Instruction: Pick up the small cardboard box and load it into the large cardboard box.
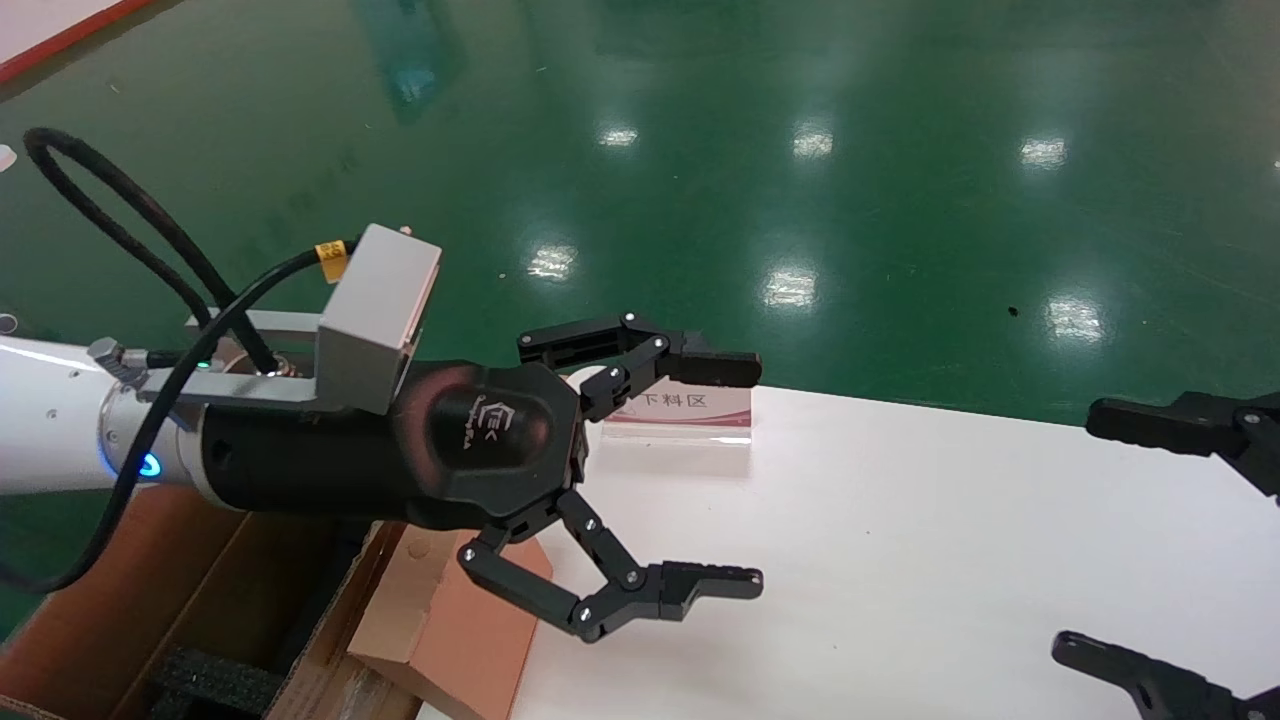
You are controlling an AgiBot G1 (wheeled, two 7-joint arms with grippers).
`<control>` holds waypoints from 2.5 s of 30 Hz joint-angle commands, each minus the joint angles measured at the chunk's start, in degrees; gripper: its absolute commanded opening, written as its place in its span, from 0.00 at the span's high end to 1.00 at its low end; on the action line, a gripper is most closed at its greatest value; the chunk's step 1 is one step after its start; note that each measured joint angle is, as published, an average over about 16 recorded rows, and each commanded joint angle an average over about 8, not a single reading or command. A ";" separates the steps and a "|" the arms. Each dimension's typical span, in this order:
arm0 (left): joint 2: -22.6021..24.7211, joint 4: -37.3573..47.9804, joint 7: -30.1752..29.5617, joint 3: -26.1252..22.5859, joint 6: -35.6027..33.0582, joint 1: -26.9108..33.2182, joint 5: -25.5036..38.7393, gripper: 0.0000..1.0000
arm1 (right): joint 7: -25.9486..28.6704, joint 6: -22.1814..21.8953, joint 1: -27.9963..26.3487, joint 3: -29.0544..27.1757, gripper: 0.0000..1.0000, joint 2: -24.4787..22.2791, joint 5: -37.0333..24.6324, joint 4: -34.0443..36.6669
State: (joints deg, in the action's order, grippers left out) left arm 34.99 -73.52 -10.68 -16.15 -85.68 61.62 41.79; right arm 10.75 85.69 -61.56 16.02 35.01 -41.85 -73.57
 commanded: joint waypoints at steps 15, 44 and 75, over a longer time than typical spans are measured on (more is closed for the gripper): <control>-0.02 0.02 0.01 -0.06 0.04 0.00 -0.03 0.00 | 0.00 0.00 0.00 0.00 0.00 0.00 0.00 0.00; 1.63 -3.92 -44.11 -20.24 1.24 24.52 46.48 0.00 | -0.05 0.01 -0.05 0.08 0.00 -0.01 0.03 0.05; 4.03 -4.02 -77.94 -58.63 -5.23 53.64 51.92 0.00 | -0.12 -0.04 -0.08 0.22 0.00 -0.06 0.13 0.06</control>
State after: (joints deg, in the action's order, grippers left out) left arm 39.22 -77.55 -88.49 -74.65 -90.86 115.12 93.77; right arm 10.63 85.64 -61.64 16.24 34.95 -41.73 -73.52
